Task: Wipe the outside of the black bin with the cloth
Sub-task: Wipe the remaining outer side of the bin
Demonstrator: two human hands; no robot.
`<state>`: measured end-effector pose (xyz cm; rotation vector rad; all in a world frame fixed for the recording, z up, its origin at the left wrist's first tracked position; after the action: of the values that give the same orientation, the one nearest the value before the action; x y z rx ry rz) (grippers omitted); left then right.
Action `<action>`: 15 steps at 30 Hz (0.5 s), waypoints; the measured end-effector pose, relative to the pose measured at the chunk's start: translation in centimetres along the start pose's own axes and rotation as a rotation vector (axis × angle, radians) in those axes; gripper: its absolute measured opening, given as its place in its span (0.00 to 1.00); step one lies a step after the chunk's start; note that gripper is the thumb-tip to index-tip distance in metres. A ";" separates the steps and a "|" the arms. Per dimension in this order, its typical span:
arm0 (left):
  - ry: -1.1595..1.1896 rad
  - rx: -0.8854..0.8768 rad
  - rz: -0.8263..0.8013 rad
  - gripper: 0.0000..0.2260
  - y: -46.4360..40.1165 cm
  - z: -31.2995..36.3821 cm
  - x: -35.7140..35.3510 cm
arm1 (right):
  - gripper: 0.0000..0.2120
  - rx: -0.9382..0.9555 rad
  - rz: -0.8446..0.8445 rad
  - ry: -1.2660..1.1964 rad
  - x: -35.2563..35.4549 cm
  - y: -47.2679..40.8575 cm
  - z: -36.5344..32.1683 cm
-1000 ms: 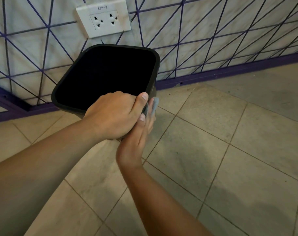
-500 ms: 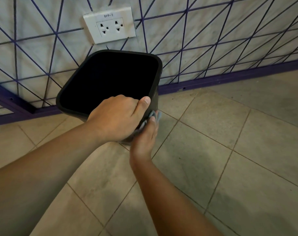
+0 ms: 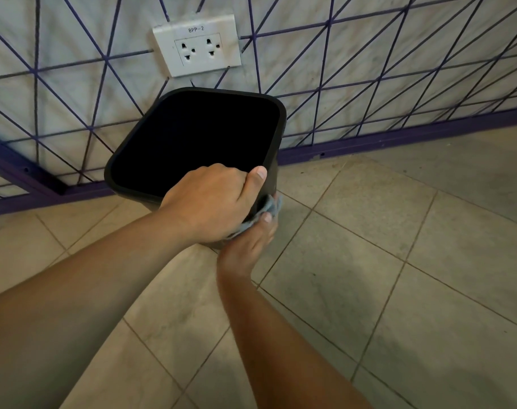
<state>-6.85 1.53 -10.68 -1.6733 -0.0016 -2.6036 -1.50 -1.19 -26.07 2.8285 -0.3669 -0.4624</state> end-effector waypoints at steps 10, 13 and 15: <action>-0.028 -0.014 0.022 0.28 0.1 0.2 0.2 | 0.27 -0.101 0.005 -0.022 0.7 -1.3 2.0; -0.039 0.006 0.012 0.28 0.4 0.1 0.1 | 0.23 -0.288 -0.034 -0.011 1.3 -4.1 5.6; -0.051 0.001 -0.003 0.31 0.4 0.1 0.1 | 0.32 -0.280 -0.081 -0.016 0.5 -3.0 5.2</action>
<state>-6.78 1.09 -10.58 -1.7398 -0.0065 -2.5620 -2.18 0.43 -31.83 2.5750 -0.1753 -0.5092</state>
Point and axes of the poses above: each hand's wrist, its own y-axis away from the middle knuckle, its own x-axis out of the back of the hand, z = x × y, the point moved 10 cm from there along -y, towards the middle knuckle, and after that the axes turned 7 degrees about y, right-handed, at the moved point
